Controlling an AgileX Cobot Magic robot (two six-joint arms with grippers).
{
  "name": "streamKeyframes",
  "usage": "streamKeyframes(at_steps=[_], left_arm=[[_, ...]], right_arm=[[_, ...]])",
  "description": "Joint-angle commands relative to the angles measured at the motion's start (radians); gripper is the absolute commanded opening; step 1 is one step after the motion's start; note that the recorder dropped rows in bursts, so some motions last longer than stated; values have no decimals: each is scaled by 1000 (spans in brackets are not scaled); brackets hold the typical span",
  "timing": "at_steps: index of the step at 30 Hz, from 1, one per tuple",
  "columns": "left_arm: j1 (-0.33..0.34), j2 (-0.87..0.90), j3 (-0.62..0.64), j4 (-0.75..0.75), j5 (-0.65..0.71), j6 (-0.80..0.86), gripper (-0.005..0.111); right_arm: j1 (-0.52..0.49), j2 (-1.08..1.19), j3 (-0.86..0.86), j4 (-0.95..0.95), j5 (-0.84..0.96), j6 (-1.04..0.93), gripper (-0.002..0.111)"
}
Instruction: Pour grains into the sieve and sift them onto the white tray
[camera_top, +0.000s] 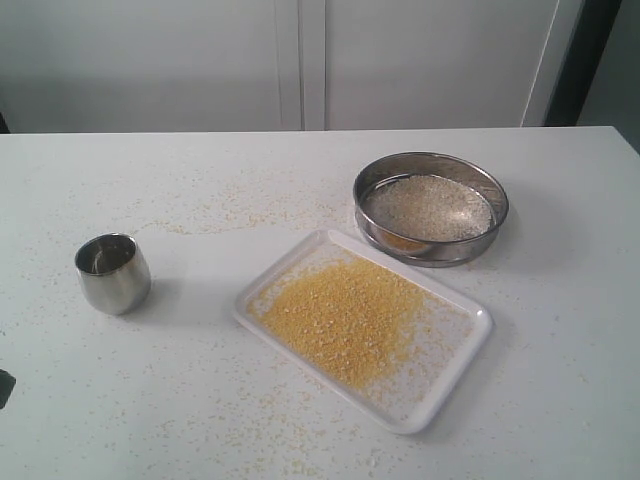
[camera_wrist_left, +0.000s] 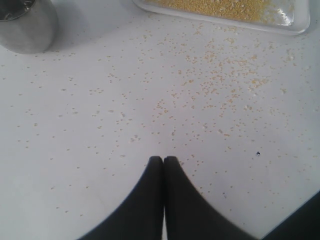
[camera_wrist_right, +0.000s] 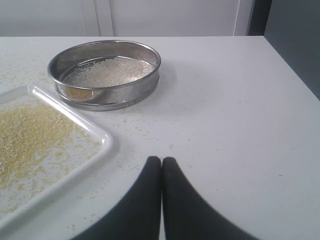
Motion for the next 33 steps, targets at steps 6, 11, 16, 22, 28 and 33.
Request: streamKeyframes(at_steps=[6, 11, 16, 22, 28, 33], left_arm=[[-4, -7, -5, -11, 8, 0, 0], [-4, -7, -5, -11, 8, 0, 0], [14, -7, -5, -7, 9, 31, 0], [152, -20, -3, -15, 5, 38, 0], [265, -133, 54, -15, -109, 38, 0], [384, -250, 101, -15, -143, 38, 0]], right_arm=[[-1, -4, 7, -9, -6, -8, 0], [-1, -4, 7, -9, -6, -8, 0], [-1, -4, 7, -9, -6, -8, 0], [-1, -4, 7, -9, -6, -8, 0], [-1, -4, 7, -9, -6, -8, 0], [-1, -4, 7, -9, -6, -8, 0]])
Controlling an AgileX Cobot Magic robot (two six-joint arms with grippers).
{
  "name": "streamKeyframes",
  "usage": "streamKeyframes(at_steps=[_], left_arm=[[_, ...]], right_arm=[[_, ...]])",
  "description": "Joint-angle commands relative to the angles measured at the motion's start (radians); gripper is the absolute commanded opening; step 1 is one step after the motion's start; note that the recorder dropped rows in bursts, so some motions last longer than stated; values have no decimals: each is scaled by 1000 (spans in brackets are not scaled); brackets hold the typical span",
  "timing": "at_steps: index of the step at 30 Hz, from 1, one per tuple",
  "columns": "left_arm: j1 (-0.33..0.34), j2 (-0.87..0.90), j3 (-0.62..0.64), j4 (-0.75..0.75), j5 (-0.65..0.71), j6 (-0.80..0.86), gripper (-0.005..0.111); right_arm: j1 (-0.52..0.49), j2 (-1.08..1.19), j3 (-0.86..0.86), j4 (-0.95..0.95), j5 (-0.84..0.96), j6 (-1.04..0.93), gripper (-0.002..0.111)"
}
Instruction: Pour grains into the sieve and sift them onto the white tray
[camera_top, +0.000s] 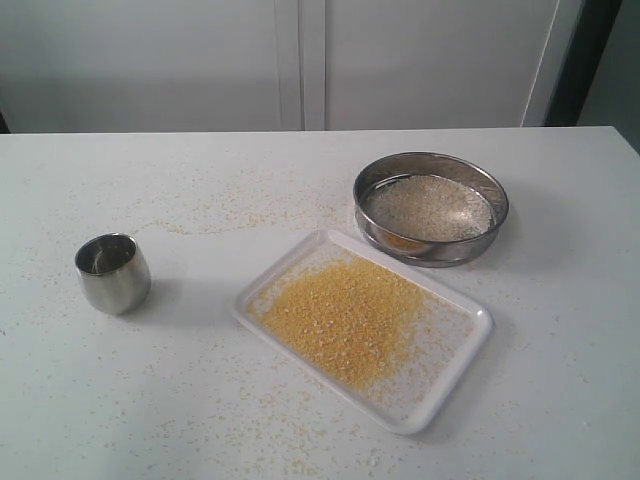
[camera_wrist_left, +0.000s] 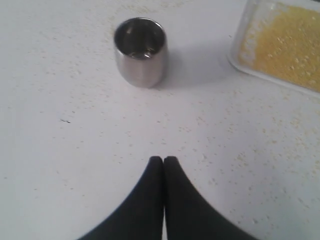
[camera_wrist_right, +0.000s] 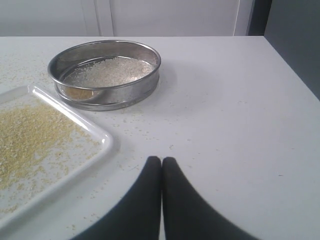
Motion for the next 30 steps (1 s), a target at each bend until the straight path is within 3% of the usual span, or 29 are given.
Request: streamKeyframes(at_steps=[1, 5, 18, 22, 26, 30], left_arm=[[99, -100, 46, -13, -30, 4, 0], [163, -178, 84, -13, -58, 4, 0], [166, -402, 232, -5, -228, 11, 0], [105, -456, 277, -5, -250, 11, 0], [-12, -526, 351, 2, -322, 15, 0], [-52, -526, 415, 6, -363, 13, 0]], right_arm=[[-1, -4, 7, -9, -6, -8, 0], [-1, -4, 7, -9, -6, -8, 0], [-1, -4, 7, -9, -6, -8, 0], [-1, -4, 7, -9, -6, -8, 0], [-1, -4, 7, -9, -6, -8, 0], [-1, -4, 7, -9, -6, -8, 0]])
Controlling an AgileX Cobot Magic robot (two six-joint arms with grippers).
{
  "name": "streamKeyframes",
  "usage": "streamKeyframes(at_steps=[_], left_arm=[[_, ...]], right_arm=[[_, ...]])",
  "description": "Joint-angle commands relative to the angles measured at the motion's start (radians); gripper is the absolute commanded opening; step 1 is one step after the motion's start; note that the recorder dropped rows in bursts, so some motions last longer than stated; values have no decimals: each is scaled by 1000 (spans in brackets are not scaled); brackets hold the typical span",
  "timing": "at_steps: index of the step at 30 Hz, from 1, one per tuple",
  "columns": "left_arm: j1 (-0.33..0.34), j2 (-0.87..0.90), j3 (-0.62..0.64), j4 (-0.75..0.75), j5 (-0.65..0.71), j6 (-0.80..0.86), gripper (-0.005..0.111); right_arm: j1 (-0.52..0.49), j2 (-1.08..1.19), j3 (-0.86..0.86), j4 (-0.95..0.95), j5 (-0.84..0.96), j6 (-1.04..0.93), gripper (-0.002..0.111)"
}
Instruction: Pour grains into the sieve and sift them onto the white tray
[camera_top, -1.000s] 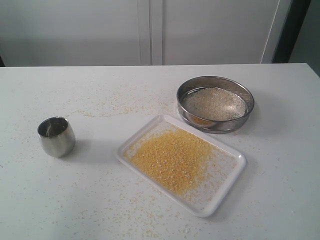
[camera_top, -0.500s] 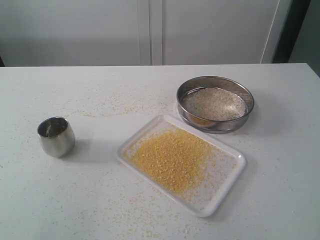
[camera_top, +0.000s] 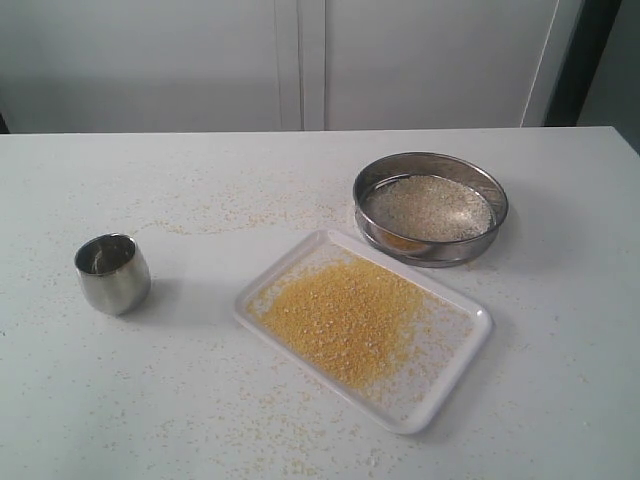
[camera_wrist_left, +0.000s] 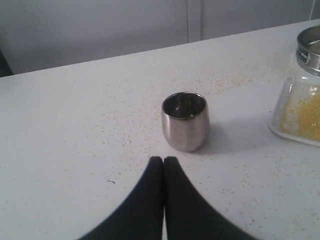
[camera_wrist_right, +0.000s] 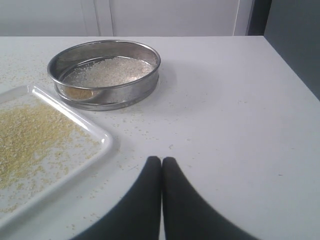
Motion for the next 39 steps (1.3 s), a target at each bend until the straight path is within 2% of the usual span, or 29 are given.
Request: streamKeyframes(at_steps=[1, 9, 13, 18, 21, 27, 39], left_arm=[[-25, -7, 57, -4, -30, 2, 0], [-25, -7, 111, 56, -32, -1, 0], [-25, -7, 147, 181, -35, -105, 0], [-25, -7, 147, 254, -39, -161, 0], [-25, -7, 147, 266, -39, -169, 0], [-25, -7, 147, 291, -39, -300, 0], [-25, -7, 147, 285, -31, -311, 0]], right_arm=[[-1, -4, 7, -9, -6, -8, 0], [-1, -4, 7, -9, -6, 14, 0], [-1, -4, 7, -9, -6, 14, 0], [-1, -4, 7, -9, -6, 14, 0], [-1, -4, 7, -9, -6, 14, 0], [-1, -4, 7, -9, -6, 14, 0], [-1, -4, 7, -9, -6, 14, 0]])
